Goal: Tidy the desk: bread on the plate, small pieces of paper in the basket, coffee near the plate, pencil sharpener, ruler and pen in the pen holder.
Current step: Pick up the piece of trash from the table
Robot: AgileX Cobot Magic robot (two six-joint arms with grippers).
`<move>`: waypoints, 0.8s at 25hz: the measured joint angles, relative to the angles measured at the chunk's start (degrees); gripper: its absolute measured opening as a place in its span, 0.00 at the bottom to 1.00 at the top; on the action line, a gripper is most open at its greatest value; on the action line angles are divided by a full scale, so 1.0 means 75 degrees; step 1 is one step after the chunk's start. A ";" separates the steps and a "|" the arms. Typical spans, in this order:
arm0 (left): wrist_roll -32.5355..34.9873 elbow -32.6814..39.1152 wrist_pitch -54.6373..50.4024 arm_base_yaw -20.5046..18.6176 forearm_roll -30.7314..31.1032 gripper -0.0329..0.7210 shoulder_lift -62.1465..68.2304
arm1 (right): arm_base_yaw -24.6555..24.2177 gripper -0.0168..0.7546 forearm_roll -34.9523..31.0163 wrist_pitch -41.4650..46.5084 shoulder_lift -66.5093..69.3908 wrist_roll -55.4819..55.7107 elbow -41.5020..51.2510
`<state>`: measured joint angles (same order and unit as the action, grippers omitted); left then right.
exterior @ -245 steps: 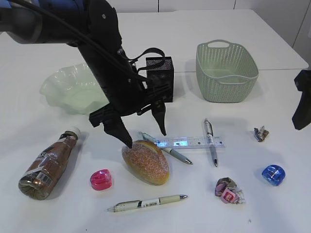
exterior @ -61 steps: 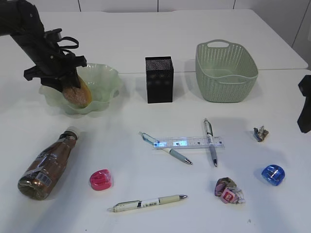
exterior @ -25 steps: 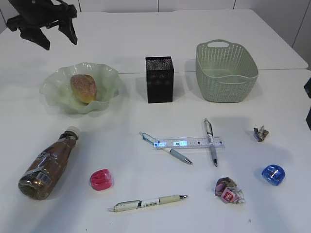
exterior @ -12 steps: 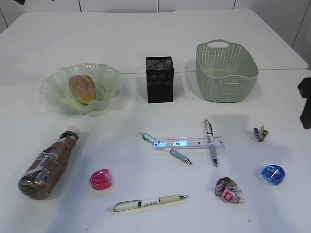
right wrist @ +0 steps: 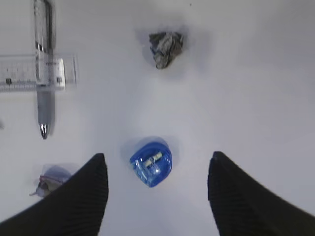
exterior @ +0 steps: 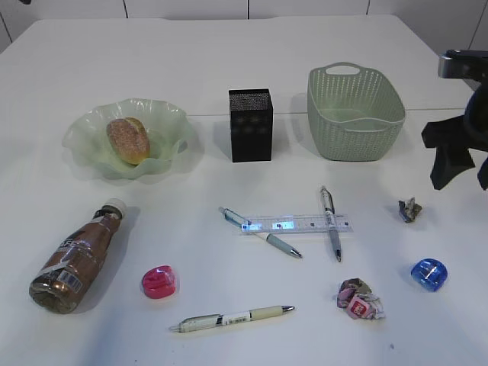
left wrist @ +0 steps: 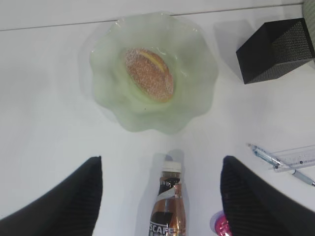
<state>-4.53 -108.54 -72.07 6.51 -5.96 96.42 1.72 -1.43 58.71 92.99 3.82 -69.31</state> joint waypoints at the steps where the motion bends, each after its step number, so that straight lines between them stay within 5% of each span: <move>1: -0.0003 0.0144 0.0000 0.0000 0.0000 0.74 -0.0148 | 0.0000 0.67 0.0000 -0.0012 0.0235 0.0000 -0.0228; 12: -0.0003 0.0435 -0.0008 0.0000 0.0000 0.74 -0.0796 | 0.0000 0.67 -0.0014 0.0445 0.2488 0.0085 -0.2314; 20: 0.0002 0.0435 -0.0008 0.0000 0.0000 0.74 -0.0800 | 0.0000 0.67 -0.0014 0.0554 0.3508 0.0085 -0.2643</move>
<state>-4.51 -105.28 -72.13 6.51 -5.96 90.42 1.72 -1.54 62.87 119.29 4.46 -89.13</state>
